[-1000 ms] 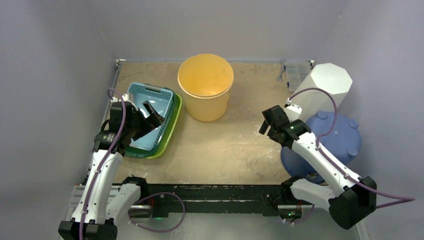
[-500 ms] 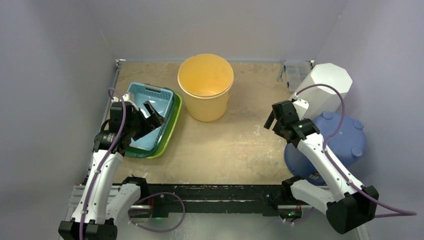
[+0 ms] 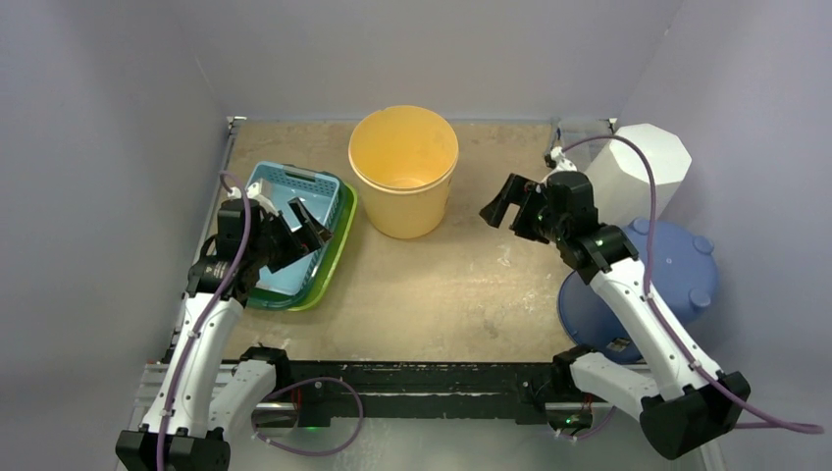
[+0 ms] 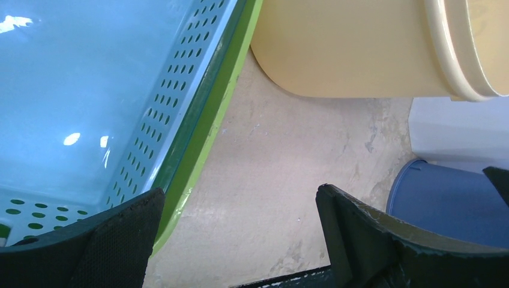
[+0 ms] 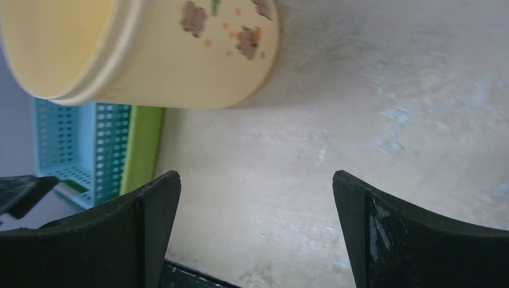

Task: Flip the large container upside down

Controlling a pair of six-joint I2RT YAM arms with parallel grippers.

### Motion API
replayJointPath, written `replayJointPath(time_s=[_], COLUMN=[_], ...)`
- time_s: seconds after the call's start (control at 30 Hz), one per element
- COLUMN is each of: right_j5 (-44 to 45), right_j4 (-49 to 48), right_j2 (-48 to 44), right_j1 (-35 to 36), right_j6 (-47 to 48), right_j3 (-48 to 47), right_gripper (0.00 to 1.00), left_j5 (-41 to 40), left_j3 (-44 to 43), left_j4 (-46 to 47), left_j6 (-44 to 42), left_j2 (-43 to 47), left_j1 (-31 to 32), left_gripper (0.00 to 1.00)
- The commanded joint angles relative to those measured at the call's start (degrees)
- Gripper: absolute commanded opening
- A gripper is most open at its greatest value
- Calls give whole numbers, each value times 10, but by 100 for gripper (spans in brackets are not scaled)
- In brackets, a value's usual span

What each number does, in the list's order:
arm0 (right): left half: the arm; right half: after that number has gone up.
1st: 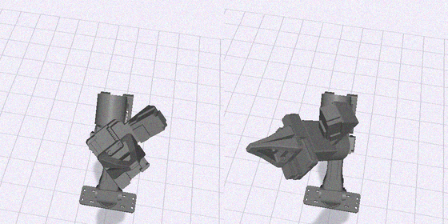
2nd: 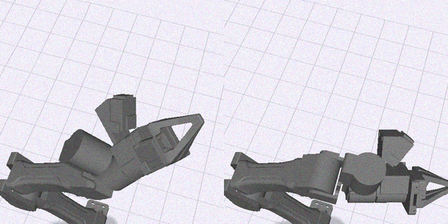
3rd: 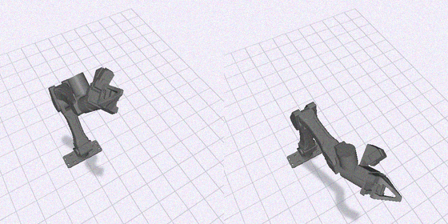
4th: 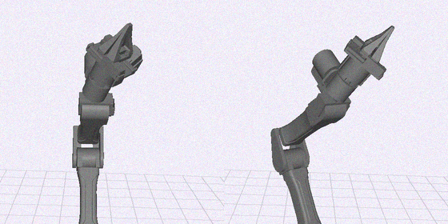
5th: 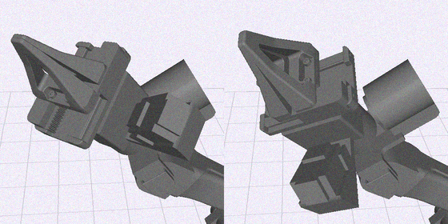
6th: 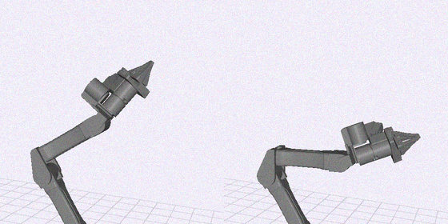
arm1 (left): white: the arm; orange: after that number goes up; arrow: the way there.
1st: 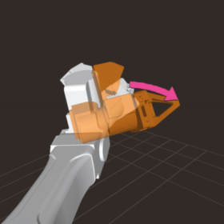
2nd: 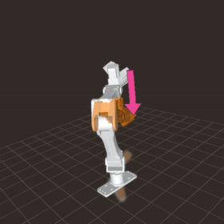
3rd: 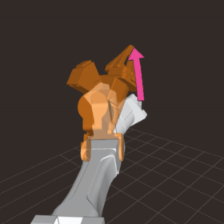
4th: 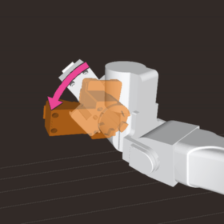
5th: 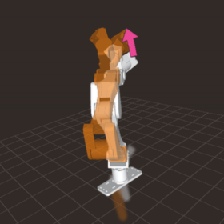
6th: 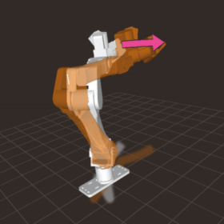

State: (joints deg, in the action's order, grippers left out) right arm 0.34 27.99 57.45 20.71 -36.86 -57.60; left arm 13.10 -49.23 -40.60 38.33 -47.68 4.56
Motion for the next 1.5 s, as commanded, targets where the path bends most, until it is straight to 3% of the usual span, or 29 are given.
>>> replayJointPath(time_s=[0.0,0.27,0.6,0.73,0.97,1.3,1.47], right_j5=[-104,-129,-101,-40,129,306,341], right_j4=[-89,-143,-43,32,135,292,270], right_j2=[37,98,128,80,-61,-47,-40], right_j1=[-1,-1,0,2,11,11,11], right_j6=[-5,-30,16,19,-63,-137,-109], right_j3=[-62,-110,-136,-78,19,5,-9], right_gripper=[98,98,99,99,99,99,99], left_j5=[36,53,54,55,64,71,68], left_j3=[10,20,21,24,27,20,24], left_j4=[35,39,41,42,55,63,58], left_j6=[-5,6,8,4,1,4,6], left_j2=[3,11,11,7,-5,-10,-2], left_j1=[-3,-3,-3,-2,-3,-2,-3], left_gripper=[96,96,96,96,96,95,95])
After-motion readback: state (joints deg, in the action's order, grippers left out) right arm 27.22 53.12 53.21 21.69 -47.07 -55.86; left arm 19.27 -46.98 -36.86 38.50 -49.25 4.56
